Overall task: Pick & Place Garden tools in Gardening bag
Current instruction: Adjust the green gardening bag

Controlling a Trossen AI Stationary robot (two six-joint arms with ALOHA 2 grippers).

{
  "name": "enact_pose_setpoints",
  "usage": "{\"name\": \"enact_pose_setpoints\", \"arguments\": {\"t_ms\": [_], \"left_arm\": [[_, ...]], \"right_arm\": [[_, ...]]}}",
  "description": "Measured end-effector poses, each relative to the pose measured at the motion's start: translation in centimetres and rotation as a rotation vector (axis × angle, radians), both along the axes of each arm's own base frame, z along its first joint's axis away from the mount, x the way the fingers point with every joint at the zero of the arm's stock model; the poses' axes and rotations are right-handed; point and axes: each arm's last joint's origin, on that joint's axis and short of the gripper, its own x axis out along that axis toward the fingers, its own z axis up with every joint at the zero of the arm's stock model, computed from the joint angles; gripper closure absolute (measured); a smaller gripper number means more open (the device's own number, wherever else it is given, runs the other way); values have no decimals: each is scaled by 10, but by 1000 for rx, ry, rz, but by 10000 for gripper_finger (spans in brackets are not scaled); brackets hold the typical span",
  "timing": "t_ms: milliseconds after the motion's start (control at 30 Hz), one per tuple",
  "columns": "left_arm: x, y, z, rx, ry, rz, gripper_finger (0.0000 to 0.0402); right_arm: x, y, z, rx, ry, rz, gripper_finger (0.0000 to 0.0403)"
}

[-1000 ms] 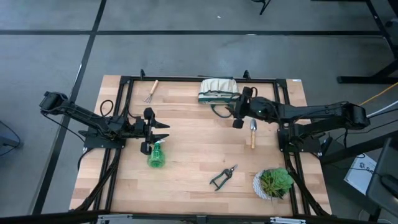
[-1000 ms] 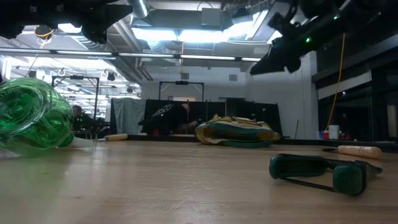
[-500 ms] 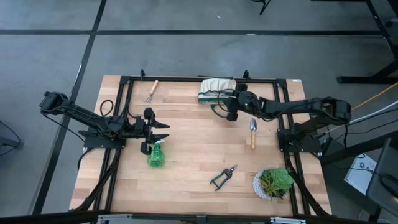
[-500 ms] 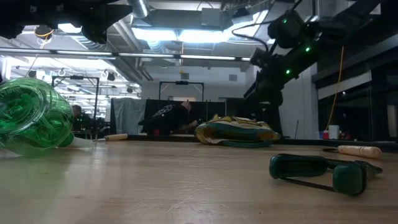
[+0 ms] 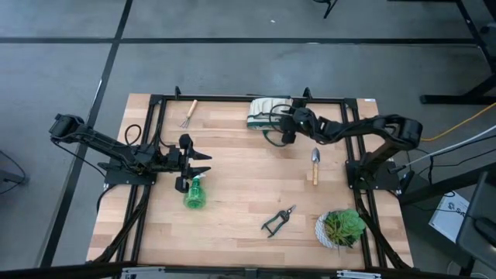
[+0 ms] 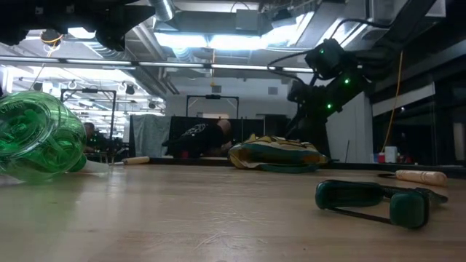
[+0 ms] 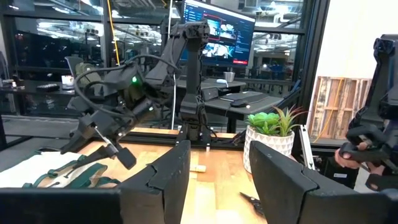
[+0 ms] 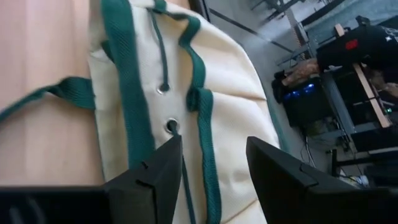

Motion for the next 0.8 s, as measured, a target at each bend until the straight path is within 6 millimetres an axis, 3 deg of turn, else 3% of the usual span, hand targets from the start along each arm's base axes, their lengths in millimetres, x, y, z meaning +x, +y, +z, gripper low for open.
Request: {"name": "enact_pose_setpoints", "arguments": {"t_ms": [233, 433, 800], "left_arm": [[0, 0, 0, 0, 0, 0, 243], [0, 0, 0, 0, 0, 0, 240], [0, 0, 0, 0, 0, 0, 240]], "right_arm": [[-2, -8, -12, 18, 38, -29, 222], [-3, -14, -14, -67, 57, -167, 232], [0, -17, -6, -116, -27, -195, 333]]}}
